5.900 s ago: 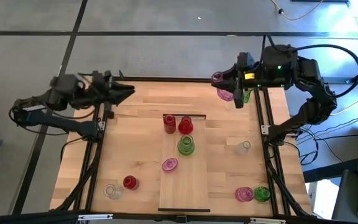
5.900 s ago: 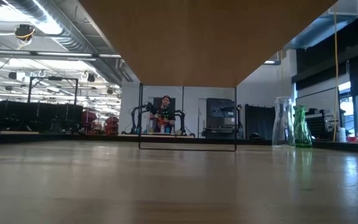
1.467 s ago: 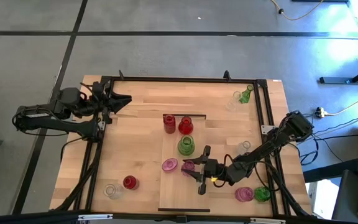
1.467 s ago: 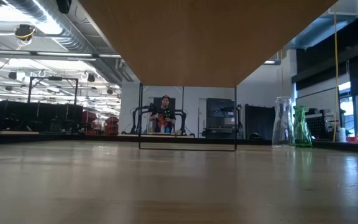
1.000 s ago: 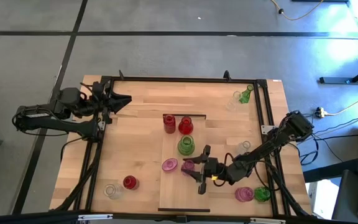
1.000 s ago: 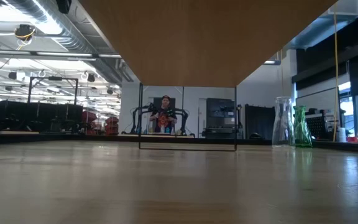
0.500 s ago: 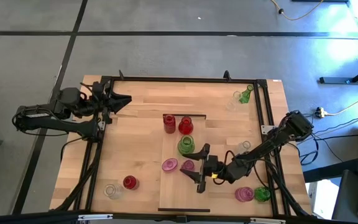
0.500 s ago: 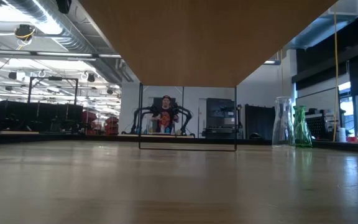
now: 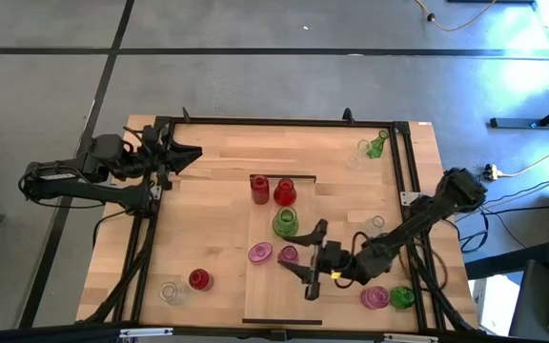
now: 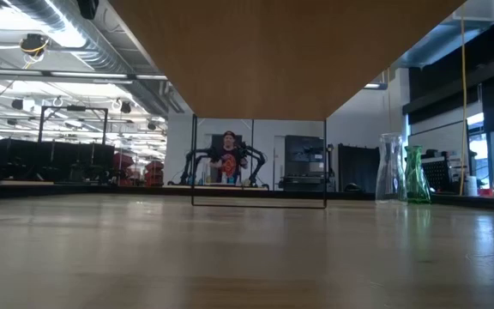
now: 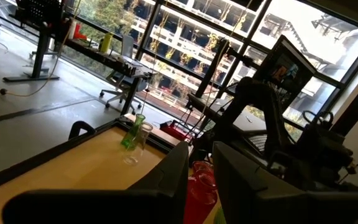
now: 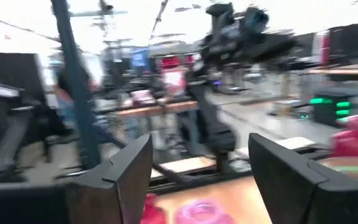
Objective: Sort vases onto shelf
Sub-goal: Put the top pink vase on the shelf aligned with the other pink vase
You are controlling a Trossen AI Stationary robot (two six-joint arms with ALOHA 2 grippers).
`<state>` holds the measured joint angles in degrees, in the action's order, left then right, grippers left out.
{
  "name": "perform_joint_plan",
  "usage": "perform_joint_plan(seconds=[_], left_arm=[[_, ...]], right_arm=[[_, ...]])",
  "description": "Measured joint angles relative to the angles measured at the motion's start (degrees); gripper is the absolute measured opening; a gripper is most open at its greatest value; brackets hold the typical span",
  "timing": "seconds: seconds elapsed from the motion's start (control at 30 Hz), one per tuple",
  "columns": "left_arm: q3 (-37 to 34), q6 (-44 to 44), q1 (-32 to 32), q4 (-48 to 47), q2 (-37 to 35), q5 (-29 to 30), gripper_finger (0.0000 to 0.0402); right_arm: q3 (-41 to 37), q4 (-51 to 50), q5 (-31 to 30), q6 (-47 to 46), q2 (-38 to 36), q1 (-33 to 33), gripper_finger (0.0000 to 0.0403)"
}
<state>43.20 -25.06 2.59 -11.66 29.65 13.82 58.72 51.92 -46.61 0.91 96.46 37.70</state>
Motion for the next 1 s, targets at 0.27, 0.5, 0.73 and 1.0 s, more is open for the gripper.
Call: perform_joint_plan(seconds=[0.27,0.5,0.73,1.0], left_arm=[[0.0,-1.6,0.0,0.0,0.0,0.0,0.0068],[0.0,-3.3,0.0,0.1,0.0,-0.9,0.0068],[0.0,-3.3,0.0,0.1,0.0,-1.3,0.0068],[0.0,-2.9,0.0,0.1,0.0,-1.3,0.0068]], right_arm=[[0.0,-22.4,-6.7,-10.4,-10.4,3.2,0.0243],[0.0,-42.9,-4.3,-34.7,-13.1,8.0,0.0216],[0.0,-51.2,1.8,-40.0,-13.1,8.7,0.014],[-0.1,-53.7,8.7,-41.2,-12.0,4.2,0.0071]])
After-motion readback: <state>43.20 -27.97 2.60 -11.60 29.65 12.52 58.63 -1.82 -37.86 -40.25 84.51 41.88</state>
